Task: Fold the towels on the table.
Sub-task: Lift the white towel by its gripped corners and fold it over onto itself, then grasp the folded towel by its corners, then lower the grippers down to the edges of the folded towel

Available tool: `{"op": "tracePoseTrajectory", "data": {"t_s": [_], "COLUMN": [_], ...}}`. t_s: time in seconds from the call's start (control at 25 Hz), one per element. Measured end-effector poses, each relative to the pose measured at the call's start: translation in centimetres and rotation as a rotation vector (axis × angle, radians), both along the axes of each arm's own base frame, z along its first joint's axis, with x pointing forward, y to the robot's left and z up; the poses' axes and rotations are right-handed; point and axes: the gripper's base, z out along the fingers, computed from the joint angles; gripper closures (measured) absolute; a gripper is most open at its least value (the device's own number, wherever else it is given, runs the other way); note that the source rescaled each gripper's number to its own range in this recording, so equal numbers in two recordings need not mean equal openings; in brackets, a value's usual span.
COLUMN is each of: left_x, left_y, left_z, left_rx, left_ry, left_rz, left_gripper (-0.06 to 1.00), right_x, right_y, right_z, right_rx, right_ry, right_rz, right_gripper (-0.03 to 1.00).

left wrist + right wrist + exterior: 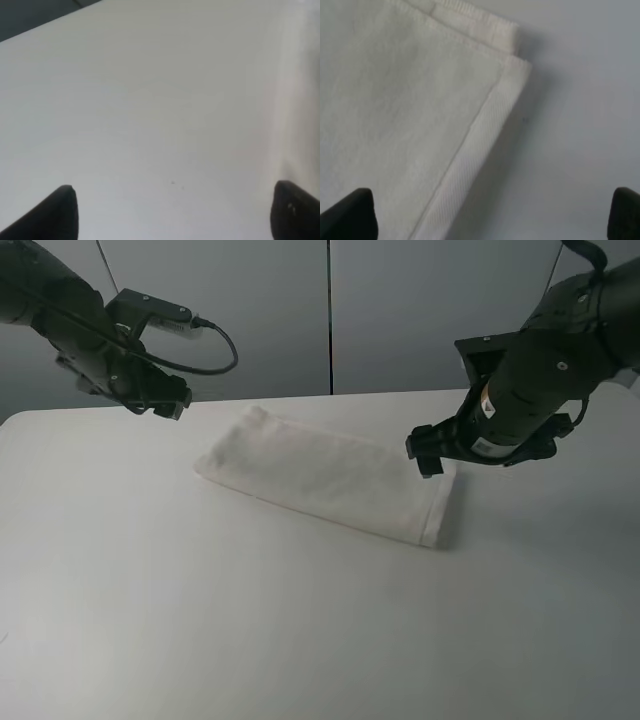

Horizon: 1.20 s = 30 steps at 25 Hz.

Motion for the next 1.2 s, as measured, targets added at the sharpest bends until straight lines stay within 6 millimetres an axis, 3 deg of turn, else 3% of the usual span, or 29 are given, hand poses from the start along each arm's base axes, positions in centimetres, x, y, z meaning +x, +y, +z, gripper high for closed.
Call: {"op": "tracePoseTrajectory", "data": {"t_s": [0.24, 0.36, 0.6, 0.84, 1.2], "left_x": [3.0, 4.1, 6.1, 6.6, 6.6], "left_y": [-2.5, -3.8, -5.4, -5.9, -6.0], "left_z": [-1.1, -1.8, -2.8, -5.1, -7.4], "left_rx": [-0.013, -0.016, 0.022, 0.053, 0.078], "left_ry": [0.143, 0.225, 0.306, 0.383, 0.431], "left_rz": [-0.025, -0.060, -0.111, -0.146, -0.153], "left_gripper": [-0.04, -0.04, -0.04, -0.04, -0.04], "right_x": [1.8, 2.8, 4.2, 4.6, 5.3], "right_y": [-1.3, -1.9, -1.5, -1.1, -0.7], "right_z": [2.1, 2.1, -0.9, -4.0, -5.9], "right_rx": [0.098, 0.165, 0.184, 0.175, 0.215], "right_ry": [0.093, 0.170, 0.323, 0.429, 0.415], "right_rz": [-0.127, -0.158, -0.194, -0.222, -0.297], "right_gripper": [-0.03, -0.03, -0.03, -0.03, -0.03]}}
